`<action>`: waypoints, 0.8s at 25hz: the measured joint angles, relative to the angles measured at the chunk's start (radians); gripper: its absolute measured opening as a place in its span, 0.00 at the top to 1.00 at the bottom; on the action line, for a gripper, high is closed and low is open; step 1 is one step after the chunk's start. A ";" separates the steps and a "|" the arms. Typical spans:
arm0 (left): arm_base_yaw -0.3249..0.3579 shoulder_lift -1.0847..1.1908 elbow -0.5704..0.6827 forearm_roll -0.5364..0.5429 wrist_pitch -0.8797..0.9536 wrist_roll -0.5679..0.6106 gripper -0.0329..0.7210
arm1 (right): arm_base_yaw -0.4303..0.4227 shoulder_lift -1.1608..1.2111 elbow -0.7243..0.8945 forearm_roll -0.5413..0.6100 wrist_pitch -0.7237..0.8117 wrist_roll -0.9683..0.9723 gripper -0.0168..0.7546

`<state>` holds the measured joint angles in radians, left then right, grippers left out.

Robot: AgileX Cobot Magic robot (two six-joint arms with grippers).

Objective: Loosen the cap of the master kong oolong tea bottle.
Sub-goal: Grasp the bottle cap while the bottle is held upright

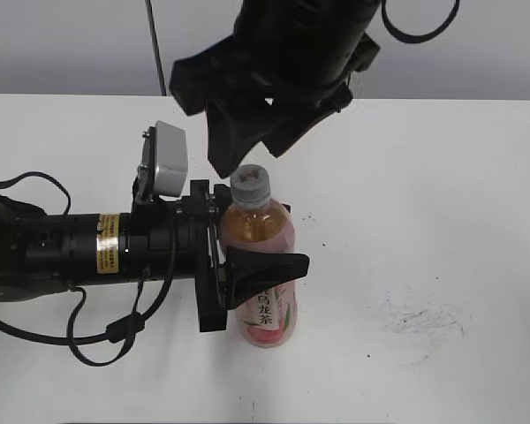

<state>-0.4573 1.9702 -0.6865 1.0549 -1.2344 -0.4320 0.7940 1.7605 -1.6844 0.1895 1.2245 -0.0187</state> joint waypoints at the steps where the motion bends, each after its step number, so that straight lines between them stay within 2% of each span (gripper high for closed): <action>1: 0.000 0.000 0.000 0.000 0.000 0.000 0.37 | 0.000 0.000 0.011 0.000 0.000 0.008 0.43; 15: 0.000 0.000 0.000 0.001 0.000 0.000 0.37 | 0.000 0.042 0.041 0.004 0.000 0.019 0.44; 17: 0.000 0.000 0.000 0.001 0.000 0.000 0.37 | 0.000 0.042 0.041 0.004 0.000 0.005 0.49; 19: 0.000 0.000 0.000 0.002 0.000 0.000 0.37 | 0.000 0.042 0.042 -0.001 0.000 -0.033 0.60; 20: 0.000 0.000 0.000 0.002 0.000 0.000 0.37 | 0.000 0.042 0.042 -0.002 0.000 -0.054 0.62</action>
<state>-0.4573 1.9702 -0.6865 1.0571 -1.2348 -0.4320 0.7940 1.8028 -1.6422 0.1876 1.2245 -0.0729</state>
